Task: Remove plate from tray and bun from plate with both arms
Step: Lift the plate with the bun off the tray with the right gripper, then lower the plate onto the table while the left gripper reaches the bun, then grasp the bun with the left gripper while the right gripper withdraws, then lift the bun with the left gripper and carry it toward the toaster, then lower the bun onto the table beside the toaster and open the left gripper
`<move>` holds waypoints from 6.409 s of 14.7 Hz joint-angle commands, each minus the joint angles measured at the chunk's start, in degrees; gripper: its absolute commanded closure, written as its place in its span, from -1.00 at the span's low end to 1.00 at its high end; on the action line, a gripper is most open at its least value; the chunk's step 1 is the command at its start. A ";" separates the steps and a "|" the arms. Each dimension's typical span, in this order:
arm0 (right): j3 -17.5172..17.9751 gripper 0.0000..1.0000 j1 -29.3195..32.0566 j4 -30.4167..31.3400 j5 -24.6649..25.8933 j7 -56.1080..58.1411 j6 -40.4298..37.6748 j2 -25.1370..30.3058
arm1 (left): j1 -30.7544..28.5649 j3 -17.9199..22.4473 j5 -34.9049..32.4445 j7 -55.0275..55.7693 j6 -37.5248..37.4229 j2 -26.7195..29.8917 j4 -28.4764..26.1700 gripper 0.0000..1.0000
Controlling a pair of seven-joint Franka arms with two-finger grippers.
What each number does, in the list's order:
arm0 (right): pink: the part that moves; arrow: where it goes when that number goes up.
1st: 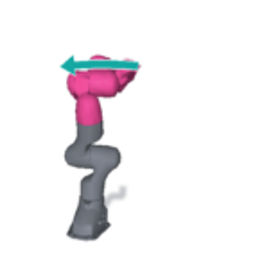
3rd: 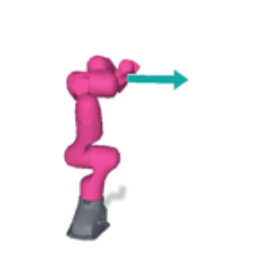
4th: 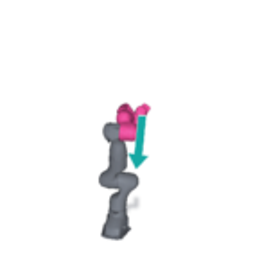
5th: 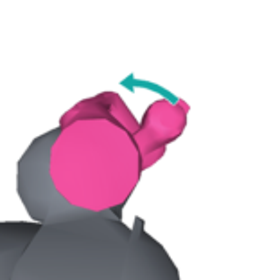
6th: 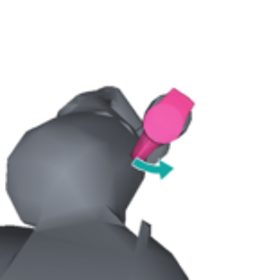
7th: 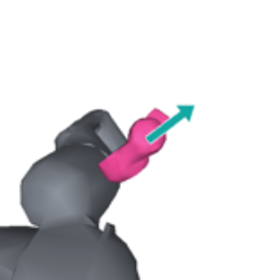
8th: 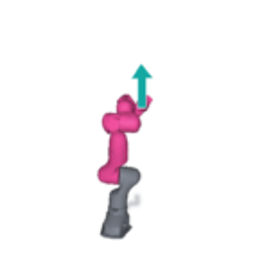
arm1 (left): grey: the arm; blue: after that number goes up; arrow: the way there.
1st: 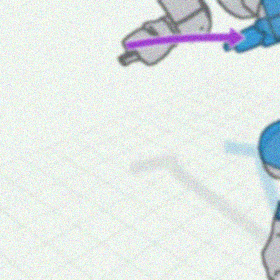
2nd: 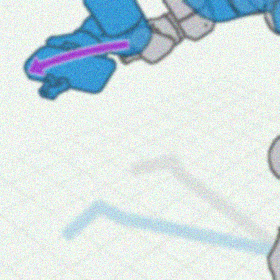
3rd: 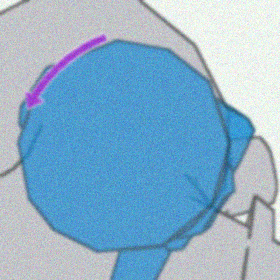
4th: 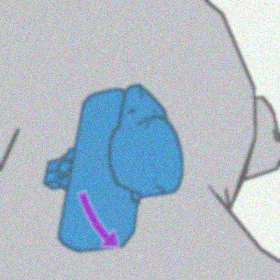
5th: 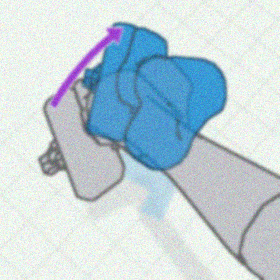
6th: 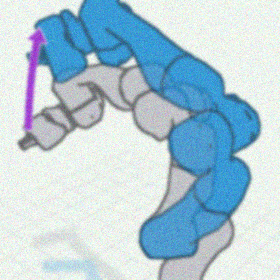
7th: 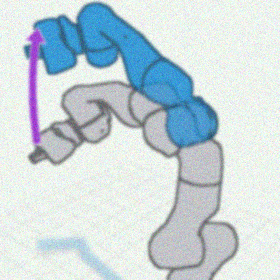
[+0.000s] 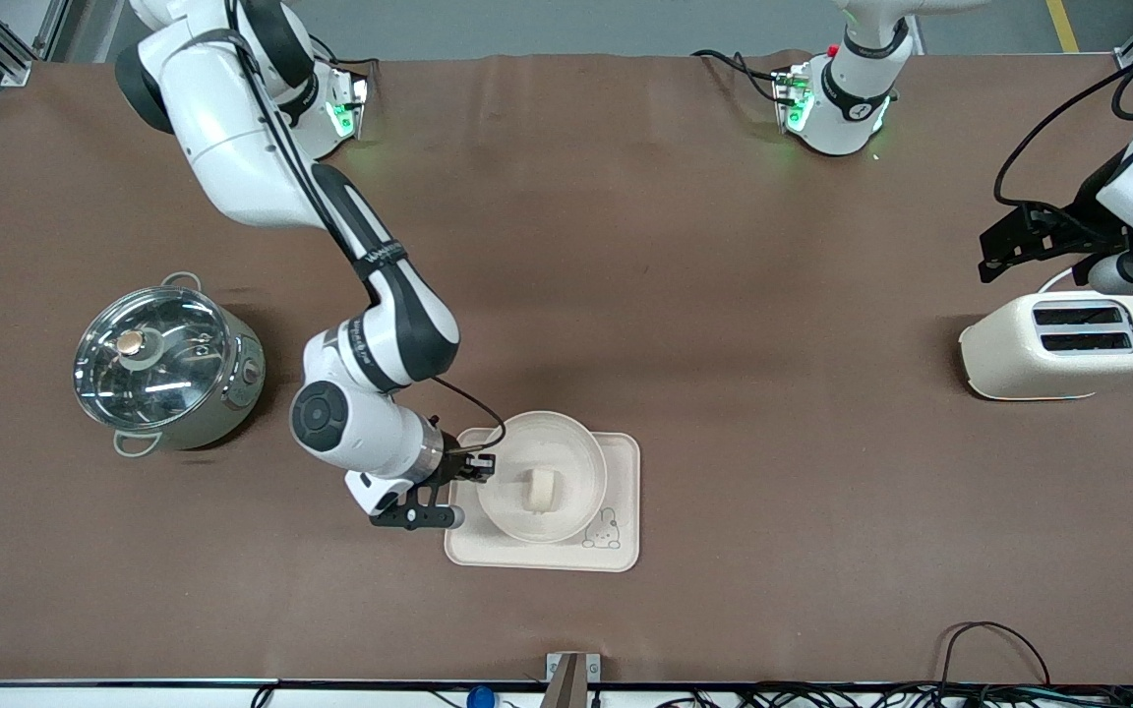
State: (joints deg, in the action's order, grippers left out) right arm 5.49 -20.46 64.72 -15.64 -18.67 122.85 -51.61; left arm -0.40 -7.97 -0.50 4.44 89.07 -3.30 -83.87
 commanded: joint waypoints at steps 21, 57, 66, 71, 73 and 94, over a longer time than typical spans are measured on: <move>12.96 0.99 4.54 39.26 -1.68 13.93 21.11 15.31 | -0.04 -0.11 -0.73 0.74 -3.10 -0.39 0.55 -1.00; -16.70 -1.00 11.69 22.21 14.58 20.77 -31.09 50.90 | 40.31 0.94 -5.03 77.47 57.53 -44.95 -1.56 0.73; -18.59 -1.00 11.05 27.04 14.40 22.54 -36.19 55.56 | 32.52 0.15 -9.44 48.89 20.75 -24.41 -3.22 0.98; -18.24 -1.00 10.61 26.60 14.49 22.54 -36.02 55.13 | 10.82 0.06 -7.42 16.36 21.31 -20.42 -9.90 0.97; -18.24 -1.00 10.26 26.51 14.41 22.45 -35.67 54.95 | 5.61 0.06 -6.62 9.56 26.39 -21.74 -12.44 0.93; -18.24 -1.00 8.50 24.93 14.23 22.37 -32.76 51.17 | 0.93 -0.47 -4.16 6.29 22.07 -12.79 -8.53 -1.00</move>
State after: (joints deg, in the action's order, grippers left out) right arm -12.38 -11.16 89.72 -1.98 3.66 89.80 -0.70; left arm 0.97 -7.96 -5.41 12.97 119.64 -19.31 -97.40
